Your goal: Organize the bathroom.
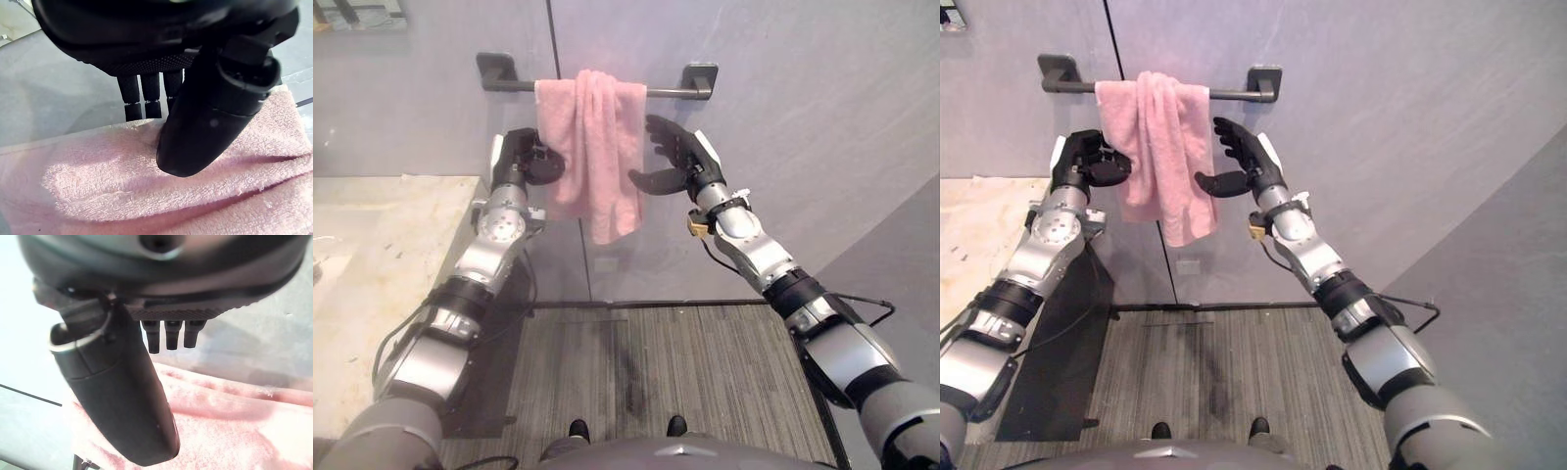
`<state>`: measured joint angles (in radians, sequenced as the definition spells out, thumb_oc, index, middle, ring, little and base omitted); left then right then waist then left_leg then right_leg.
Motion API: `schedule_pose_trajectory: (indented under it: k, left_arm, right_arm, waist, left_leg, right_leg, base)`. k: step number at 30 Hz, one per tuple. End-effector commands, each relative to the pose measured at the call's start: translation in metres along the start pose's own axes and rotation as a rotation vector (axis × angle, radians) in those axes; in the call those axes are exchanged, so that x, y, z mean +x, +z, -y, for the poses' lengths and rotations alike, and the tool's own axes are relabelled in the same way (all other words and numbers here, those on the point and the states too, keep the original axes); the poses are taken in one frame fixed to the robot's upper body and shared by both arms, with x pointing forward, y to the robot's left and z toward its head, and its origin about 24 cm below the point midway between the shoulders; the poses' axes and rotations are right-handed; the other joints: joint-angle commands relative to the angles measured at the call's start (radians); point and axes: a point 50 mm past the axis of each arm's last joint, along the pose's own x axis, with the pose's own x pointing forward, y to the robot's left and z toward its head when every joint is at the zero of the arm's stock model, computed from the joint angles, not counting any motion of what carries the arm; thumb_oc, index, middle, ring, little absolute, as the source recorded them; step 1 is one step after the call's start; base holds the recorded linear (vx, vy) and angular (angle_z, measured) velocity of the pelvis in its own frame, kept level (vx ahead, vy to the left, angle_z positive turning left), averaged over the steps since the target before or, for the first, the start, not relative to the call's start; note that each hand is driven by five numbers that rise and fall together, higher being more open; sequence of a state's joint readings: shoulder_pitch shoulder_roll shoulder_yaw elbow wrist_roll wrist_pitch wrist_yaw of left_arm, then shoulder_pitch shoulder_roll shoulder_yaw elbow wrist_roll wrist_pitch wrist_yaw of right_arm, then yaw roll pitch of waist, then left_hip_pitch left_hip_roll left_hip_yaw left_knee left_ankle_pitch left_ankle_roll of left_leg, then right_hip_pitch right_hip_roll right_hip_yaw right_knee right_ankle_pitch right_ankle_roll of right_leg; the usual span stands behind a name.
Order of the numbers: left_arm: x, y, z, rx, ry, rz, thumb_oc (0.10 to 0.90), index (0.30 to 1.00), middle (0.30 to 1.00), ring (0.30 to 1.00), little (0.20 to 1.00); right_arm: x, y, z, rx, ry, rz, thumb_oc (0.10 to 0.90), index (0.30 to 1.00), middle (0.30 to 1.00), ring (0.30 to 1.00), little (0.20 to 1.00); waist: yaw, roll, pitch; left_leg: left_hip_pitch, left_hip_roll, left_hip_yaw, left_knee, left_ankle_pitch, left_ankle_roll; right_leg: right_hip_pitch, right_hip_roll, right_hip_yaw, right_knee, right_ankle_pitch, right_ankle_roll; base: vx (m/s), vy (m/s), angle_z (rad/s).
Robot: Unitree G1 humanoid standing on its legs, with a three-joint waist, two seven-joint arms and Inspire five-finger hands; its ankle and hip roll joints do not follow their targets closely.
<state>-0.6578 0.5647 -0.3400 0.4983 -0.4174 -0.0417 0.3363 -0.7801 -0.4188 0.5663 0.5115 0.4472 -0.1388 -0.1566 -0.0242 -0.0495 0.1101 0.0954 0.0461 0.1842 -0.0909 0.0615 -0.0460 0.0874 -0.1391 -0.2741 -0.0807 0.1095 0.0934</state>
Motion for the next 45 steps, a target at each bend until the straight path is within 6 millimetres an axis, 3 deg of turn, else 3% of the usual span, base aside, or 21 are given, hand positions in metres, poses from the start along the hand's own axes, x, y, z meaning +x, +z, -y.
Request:
schedule_pose_trajectory:
  k: [1,3,4,5,6,8,9,21,33,39,45]
  left_arm:
    - [0.012,0.041,-0.001,0.042,0.000,0.187,0.400,0.300,0.300,0.300,0.300]
    - [0.013,0.040,0.000,0.042,-0.001,0.184,0.400,0.300,0.300,0.300,0.300]
    - [0.013,0.040,0.000,0.043,-0.002,0.183,0.400,0.300,0.300,0.300,0.300]
    - [0.013,0.040,0.000,0.043,-0.002,0.183,0.400,0.300,0.300,0.300,0.300]
    - [0.013,0.039,-0.001,0.043,-0.005,0.182,0.400,0.300,0.300,0.300,0.300]
    - [0.013,0.039,0.000,0.040,-0.006,0.181,0.400,0.300,0.300,0.300,0.300]
    - [0.013,0.039,-0.001,0.042,-0.005,0.181,0.400,0.300,0.300,0.300,0.300]
    - [0.011,0.036,-0.003,0.031,0.014,0.174,0.400,0.300,0.300,0.300,0.300]
    - [0.010,0.032,-0.010,0.012,0.089,0.176,0.400,0.300,0.300,0.300,0.300]
    - [0.000,0.029,-0.027,-0.105,0.288,0.235,0.400,0.300,0.300,0.300,0.300]
    - [-0.011,0.023,-0.022,-0.173,0.370,0.269,0.400,0.300,0.300,0.300,0.300]
  right_arm:
    - [0.029,0.076,0.026,0.005,-0.069,0.274,0.800,0.900,0.900,0.900,0.900]
    - [0.029,0.077,0.026,-0.002,-0.080,0.281,0.800,0.900,0.900,0.900,0.900]
    - [0.029,0.078,0.028,-0.001,-0.085,0.281,0.706,0.759,0.759,0.759,0.759]
    - [0.029,0.078,0.028,-0.001,-0.087,0.281,0.651,0.676,0.676,0.676,0.676]
    - [0.029,0.077,0.030,-0.006,-0.097,0.279,0.524,0.486,0.486,0.486,0.486]
    - [0.028,0.076,0.031,-0.008,-0.101,0.275,0.414,0.321,0.321,0.321,0.321]
    - [0.028,0.075,0.033,-0.006,-0.106,0.271,0.400,0.300,0.300,0.300,0.300]
    - [0.017,0.052,0.037,0.022,-0.142,0.225,0.400,0.300,0.300,0.300,0.300]
    - [0.011,0.045,0.040,0.042,-0.180,0.214,0.400,0.300,0.300,0.300,0.300]
    - [-0.005,0.020,0.040,0.172,-0.315,0.147,0.400,0.300,0.300,0.300,0.300]
    - [-0.020,-0.001,0.034,0.252,-0.421,0.107,0.400,0.300,0.300,0.300,0.300]
  waist:
    - [0.043,0.019,-0.070]
    - [0.043,0.019,-0.070]
    - [0.043,0.019,-0.070]
    - [0.043,0.019,-0.070]
    - [0.043,0.018,-0.069]
    - [0.043,0.018,-0.069]
    - [0.041,0.018,-0.069]
    - [0.024,0.022,-0.065]
    - [0.013,0.022,-0.063]
    - [-0.002,0.024,-0.056]
    - [-0.012,0.027,-0.052]
  left_leg:
    - [0.057,-0.056,0.042,0.015,-0.130,0.022]
    - [0.057,-0.056,0.042,0.015,-0.131,0.022]
    - [0.057,-0.057,0.041,0.015,-0.131,0.023]
    - [0.057,-0.057,0.041,0.015,-0.130,0.023]
    - [0.056,-0.057,0.040,0.016,-0.130,0.023]
    - [0.055,-0.057,0.039,0.017,-0.130,0.024]
    - [0.056,-0.057,0.041,0.017,-0.130,0.023]
    - [0.056,-0.055,0.050,0.016,-0.130,0.022]
    - [0.061,-0.055,0.057,0.012,-0.131,0.023]
    - [0.063,-0.055,0.064,0.013,-0.133,0.025]
    - [0.069,-0.056,0.070,0.013,-0.134,0.029]
  right_leg:
    - [0.002,-0.041,-0.024,0.038,-0.067,0.114]
    - [0.000,-0.041,-0.025,0.041,-0.068,0.113]
    - [0.000,-0.041,-0.025,0.042,-0.068,0.113]
    - [-0.001,-0.041,-0.025,0.043,-0.069,0.113]
    - [-0.001,-0.041,-0.023,0.045,-0.069,0.114]
    - [-0.001,-0.042,-0.022,0.046,-0.069,0.115]
    - [-0.003,-0.042,-0.021,0.045,-0.068,0.115]
    - [-0.006,-0.041,-0.010,0.044,-0.065,0.116]
    - [-0.007,-0.040,-0.007,0.043,-0.064,0.116]
    - [-0.011,-0.041,0.003,0.048,-0.066,0.114]
    - [-0.013,-0.042,0.011,0.052,-0.066,0.113]
  base:
    - [0.00,0.000,0.00]
    - [0.00,0.000,0.00]
    - [0.00,0.000,0.00]
    - [0.00,0.000,0.00]
    - [0.00,0.000,0.00]
    - [0.00,0.000,0.00]
    - [0.00,0.000,0.00]
    - [0.00,-0.001,0.00]
    - [0.00,0.000,0.00]
    - [0.00,0.000,0.00]
    - [0.00,0.000,-0.06]
